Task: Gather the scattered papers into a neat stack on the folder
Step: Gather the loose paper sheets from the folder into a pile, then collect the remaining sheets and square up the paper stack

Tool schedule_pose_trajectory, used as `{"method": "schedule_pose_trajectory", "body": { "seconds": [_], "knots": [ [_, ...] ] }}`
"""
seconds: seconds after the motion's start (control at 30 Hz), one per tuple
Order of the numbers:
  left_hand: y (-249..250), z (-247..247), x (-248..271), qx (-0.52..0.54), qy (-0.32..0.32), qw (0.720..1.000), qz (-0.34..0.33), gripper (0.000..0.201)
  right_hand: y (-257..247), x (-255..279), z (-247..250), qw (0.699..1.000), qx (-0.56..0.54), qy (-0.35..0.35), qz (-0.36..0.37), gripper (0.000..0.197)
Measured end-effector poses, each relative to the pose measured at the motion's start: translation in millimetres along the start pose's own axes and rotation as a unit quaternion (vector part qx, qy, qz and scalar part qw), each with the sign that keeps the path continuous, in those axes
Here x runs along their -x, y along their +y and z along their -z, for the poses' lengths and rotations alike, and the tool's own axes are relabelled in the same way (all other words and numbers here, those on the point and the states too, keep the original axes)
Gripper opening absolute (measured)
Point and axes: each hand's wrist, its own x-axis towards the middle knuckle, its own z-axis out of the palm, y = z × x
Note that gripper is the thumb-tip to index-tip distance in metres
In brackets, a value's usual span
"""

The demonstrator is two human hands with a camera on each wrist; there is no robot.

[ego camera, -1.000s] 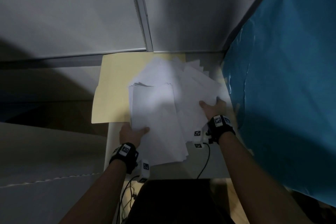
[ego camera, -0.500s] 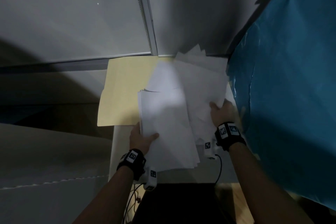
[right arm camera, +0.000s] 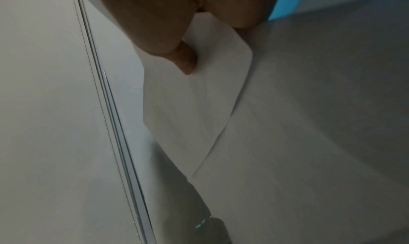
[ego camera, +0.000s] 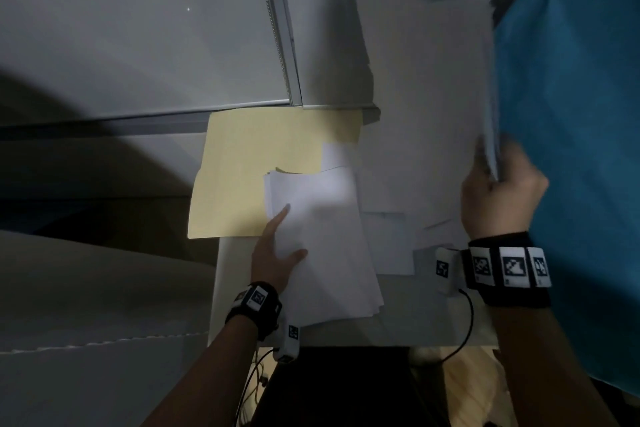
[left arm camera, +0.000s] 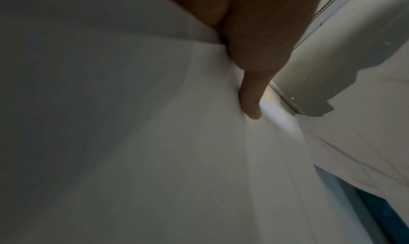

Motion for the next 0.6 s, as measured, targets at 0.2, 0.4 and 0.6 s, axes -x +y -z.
{"method": "schedule_pose_trajectory", "body": {
  "seconds": [0.2, 0.4, 0.6],
  "knots": [
    [-8.2, -4.3, -5.5, -0.020, 0.006, 1.000, -0.003, 0.069, -3.0, -9.3, -15.5, 0.994, -0.061, -0.002, -0.096, 0.037],
    [-14.9, -10.5, -10.5, -0.050, 0.008, 0.997, 0.054, 0.037, -9.9, -35.3, -6.6, 0.999, 0.027, 0.019, 0.002, 0.035],
    [-16.5, -12.9, -12.3, -0.048, 0.039, 0.997, 0.056, 0.025, -41.1, -63.0, 5.9, 0.977, -0.092, 0.183, 0.051, 0.034]
  ]
}}
